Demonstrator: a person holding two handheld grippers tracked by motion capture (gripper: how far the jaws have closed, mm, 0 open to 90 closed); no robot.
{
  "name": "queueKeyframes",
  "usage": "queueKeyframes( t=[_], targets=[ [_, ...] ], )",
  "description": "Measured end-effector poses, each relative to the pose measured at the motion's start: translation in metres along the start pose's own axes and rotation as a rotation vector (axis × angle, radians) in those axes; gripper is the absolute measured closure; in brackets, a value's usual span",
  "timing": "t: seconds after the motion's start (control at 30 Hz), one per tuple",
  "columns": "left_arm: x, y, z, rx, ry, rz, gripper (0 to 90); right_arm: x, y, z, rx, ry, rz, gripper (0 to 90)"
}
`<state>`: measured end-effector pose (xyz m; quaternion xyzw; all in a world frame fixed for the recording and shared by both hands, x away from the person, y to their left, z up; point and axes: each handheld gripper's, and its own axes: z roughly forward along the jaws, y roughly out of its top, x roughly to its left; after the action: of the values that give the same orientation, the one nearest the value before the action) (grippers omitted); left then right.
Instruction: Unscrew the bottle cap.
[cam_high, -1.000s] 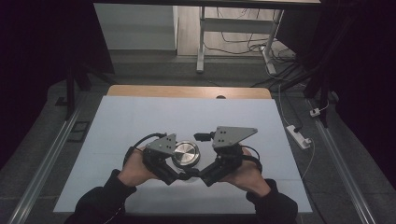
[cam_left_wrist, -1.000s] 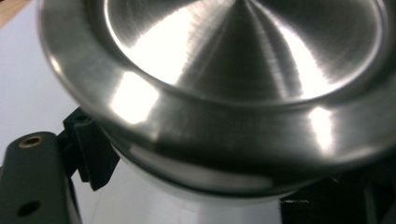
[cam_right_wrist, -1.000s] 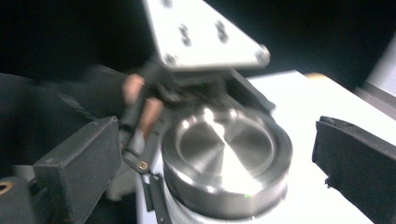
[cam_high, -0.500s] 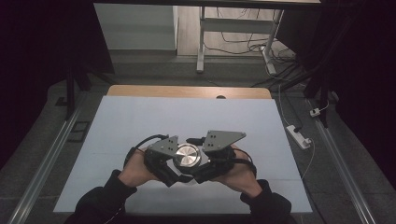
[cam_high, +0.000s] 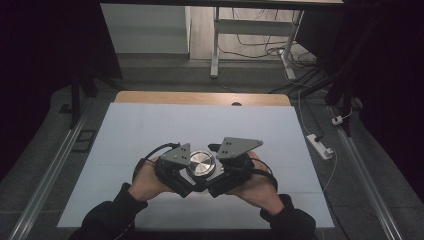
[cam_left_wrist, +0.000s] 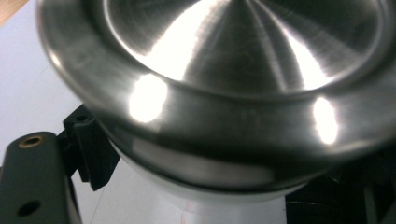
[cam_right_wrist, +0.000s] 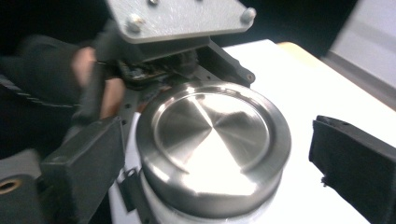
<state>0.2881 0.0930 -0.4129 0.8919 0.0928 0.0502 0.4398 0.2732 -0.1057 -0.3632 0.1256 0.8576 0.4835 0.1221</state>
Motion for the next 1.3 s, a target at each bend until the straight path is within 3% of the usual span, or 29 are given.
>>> queueKeyframes(
  t=[0.07, 0.17, 0.33, 0.47, 0.87, 1.3],
  targets=[
    [-0.002, 0.001, 0.001, 0.01, 0.0, 0.01, 15.2, 0.005, 0.0, 0.005, -0.007, -0.015, -0.029, 16.3],
    [-0.001, 0.0, 0.0, 0.007, -0.019, 0.018, 15.2, 0.008, -0.001, 0.006, -0.011, -0.025, -0.045, 18.4],
    [0.001, -0.003, 0.0, 0.001, -0.071, 0.046, 15.2, -0.002, -0.003, 0.0, -0.069, 0.087, 0.004, 18.8],
    [0.003, -0.005, 0.003, 0.004, -0.07, 0.044, 15.2, -0.009, -0.004, -0.004, -0.077, 0.108, 0.019, 18.8],
    [0.015, -0.015, 0.005, 0.022, 0.005, -0.001, 15.2, -0.01, -0.004, -0.009, -0.077, 0.052, -0.011, 18.9],
    [0.032, -0.027, 0.004, 0.03, 0.098, -0.048, 15.2, -0.009, -0.013, 0.0, -0.05, 0.054, -0.006, 18.9]
  ],
)
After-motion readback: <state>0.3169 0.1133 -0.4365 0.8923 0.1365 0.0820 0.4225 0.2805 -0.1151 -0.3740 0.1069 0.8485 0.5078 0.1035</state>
